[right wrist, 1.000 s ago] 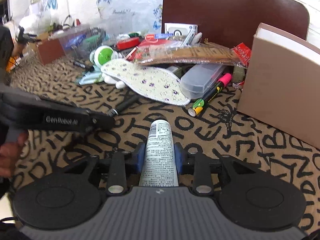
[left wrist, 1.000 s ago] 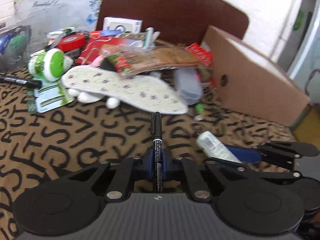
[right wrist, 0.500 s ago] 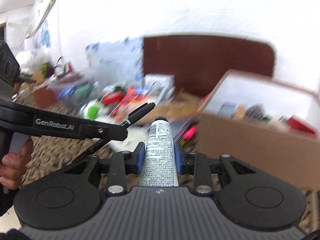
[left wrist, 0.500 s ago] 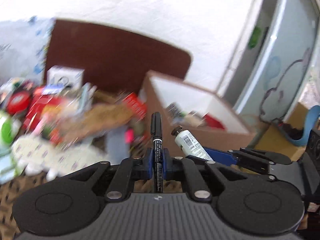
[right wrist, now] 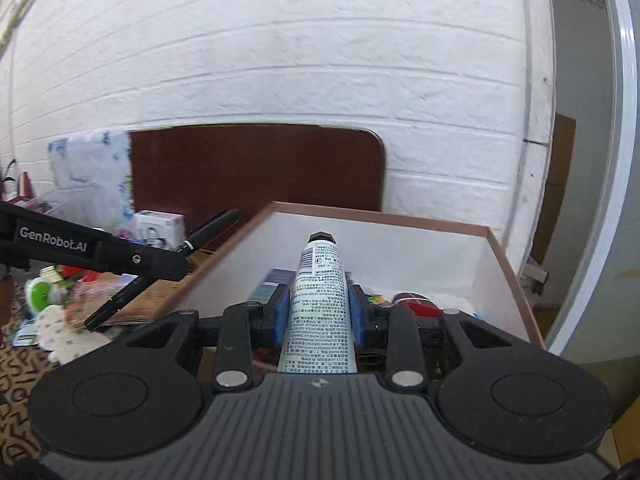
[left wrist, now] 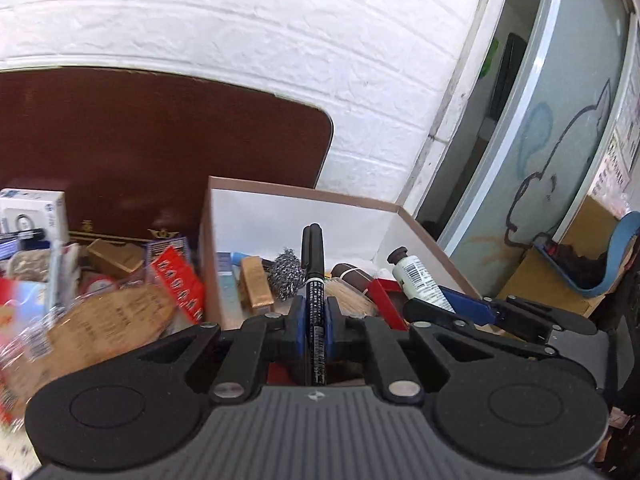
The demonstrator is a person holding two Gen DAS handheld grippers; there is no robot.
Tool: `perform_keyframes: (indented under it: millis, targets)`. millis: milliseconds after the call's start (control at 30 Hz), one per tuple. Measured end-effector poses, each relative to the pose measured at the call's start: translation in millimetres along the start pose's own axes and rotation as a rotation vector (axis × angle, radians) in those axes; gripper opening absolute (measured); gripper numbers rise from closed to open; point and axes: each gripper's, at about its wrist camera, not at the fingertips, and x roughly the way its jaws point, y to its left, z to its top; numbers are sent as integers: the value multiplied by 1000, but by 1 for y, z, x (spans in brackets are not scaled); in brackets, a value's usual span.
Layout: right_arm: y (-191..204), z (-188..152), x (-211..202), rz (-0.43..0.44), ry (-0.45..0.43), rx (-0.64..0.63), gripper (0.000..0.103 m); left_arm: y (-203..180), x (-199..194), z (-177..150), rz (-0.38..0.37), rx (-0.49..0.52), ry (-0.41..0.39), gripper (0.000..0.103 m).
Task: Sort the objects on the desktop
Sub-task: 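Carry the marker and white tube in both grippers over the box, then lower the marker and tube into the box and open both grippers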
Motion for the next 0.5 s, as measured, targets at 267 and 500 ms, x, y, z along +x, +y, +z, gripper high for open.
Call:
perform_keyframes:
  millis: [267, 500]
  targets:
    - [-20, 2, 68, -26, 98, -13, 30, 2, 68, 13, 50, 23, 80, 8]
    - [-35, 10, 99, 4, 166, 15, 38, 15, 88, 21, 39, -22, 64, 57]
